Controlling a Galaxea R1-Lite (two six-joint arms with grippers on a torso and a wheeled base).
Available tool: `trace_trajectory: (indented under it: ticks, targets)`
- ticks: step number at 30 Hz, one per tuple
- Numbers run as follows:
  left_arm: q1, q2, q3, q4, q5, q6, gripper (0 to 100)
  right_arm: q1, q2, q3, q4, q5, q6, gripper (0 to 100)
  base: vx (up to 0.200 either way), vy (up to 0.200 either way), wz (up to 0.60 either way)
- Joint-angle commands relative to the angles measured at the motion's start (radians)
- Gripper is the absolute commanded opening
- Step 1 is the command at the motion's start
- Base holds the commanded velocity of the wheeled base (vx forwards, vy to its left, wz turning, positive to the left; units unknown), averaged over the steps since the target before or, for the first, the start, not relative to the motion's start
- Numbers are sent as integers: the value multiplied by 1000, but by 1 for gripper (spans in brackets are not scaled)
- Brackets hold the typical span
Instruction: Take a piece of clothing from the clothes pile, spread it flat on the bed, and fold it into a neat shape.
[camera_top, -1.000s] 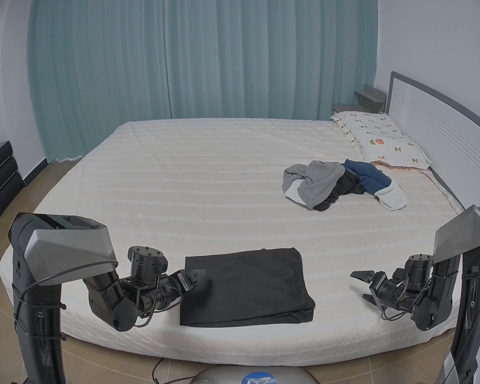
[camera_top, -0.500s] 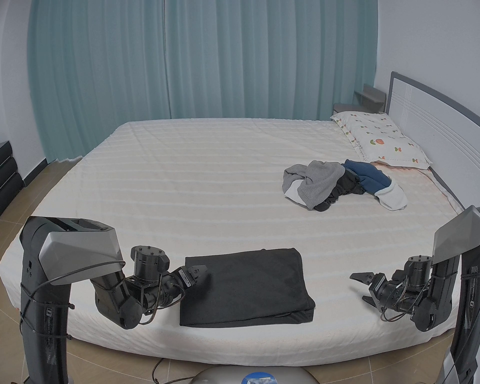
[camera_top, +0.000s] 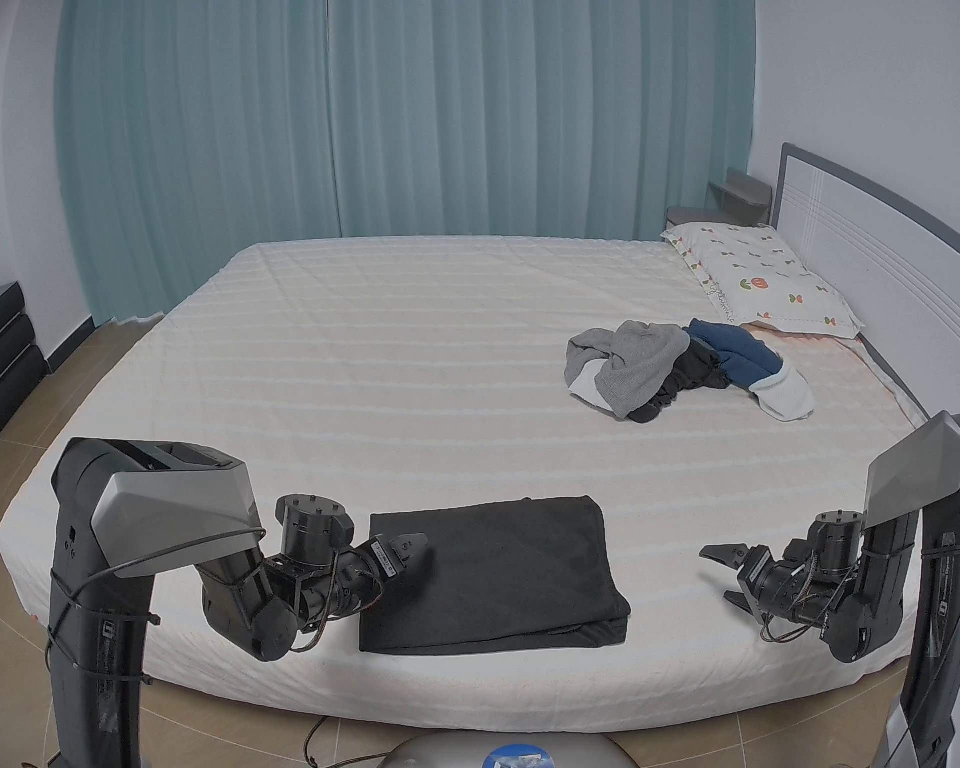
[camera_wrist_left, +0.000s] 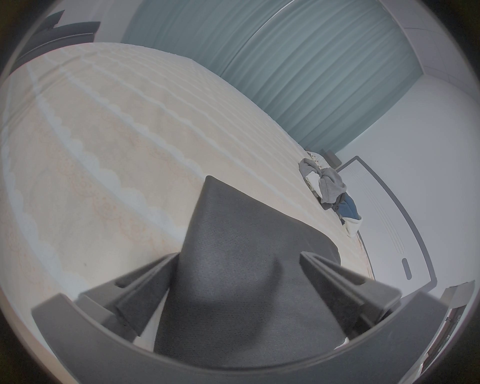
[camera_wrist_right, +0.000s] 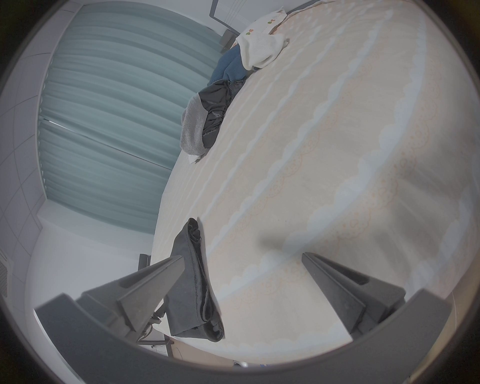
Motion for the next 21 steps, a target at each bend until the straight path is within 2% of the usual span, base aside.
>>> trace_trajectory:
  ticks: [1,21]
  targets:
    - [-1,6,-1,0,0,1,0,1,2,-1,-12,0,0,100,0,0,0]
    - [-1,1,12,0,13,5,0,1,3,4,-12,0,-3,100,0,0,0]
